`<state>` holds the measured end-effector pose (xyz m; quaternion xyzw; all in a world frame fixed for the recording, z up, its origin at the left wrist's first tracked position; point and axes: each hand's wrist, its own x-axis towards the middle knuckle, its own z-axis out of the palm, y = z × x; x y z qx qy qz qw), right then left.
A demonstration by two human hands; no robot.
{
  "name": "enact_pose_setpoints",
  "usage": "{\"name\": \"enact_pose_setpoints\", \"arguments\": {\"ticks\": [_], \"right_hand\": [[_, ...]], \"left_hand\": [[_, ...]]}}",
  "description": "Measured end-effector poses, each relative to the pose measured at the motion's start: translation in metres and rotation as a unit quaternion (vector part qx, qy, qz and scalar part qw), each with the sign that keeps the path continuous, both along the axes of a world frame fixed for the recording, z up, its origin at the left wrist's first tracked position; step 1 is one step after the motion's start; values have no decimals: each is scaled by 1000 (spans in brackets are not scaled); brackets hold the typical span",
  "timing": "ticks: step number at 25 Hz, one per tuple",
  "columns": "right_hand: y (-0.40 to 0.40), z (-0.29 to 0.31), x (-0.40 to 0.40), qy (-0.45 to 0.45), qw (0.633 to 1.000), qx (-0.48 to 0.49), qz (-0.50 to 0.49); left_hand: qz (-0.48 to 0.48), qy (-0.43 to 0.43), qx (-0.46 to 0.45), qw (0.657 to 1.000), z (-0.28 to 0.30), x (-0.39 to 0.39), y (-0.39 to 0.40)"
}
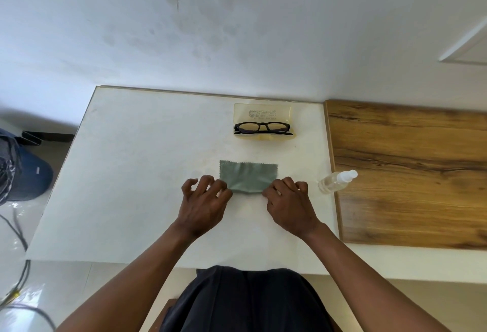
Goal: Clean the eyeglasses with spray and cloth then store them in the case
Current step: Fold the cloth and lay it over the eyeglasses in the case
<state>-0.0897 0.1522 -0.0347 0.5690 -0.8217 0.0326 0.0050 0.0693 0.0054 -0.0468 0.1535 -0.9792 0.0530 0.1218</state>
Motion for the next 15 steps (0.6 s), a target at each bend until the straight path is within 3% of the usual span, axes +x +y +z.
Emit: {"name": "enact_pose_setpoints", "arguments": {"ticks": [3, 8, 11, 15], "right_hand": [[-4, 1, 1, -21, 999, -22, -35], [-12, 1, -1, 27, 999, 17, -26], [-11, 5, -4, -6, 999, -18, -40], [-11, 9, -9, -104, 991, -77, -32]], "left_hand": [[9, 19, 28, 999, 2, -1, 0], [66, 33, 77, 994, 7, -9, 0], [75, 26, 115, 990, 11, -10, -2], [122, 36, 304, 944, 10, -14, -5]]}}
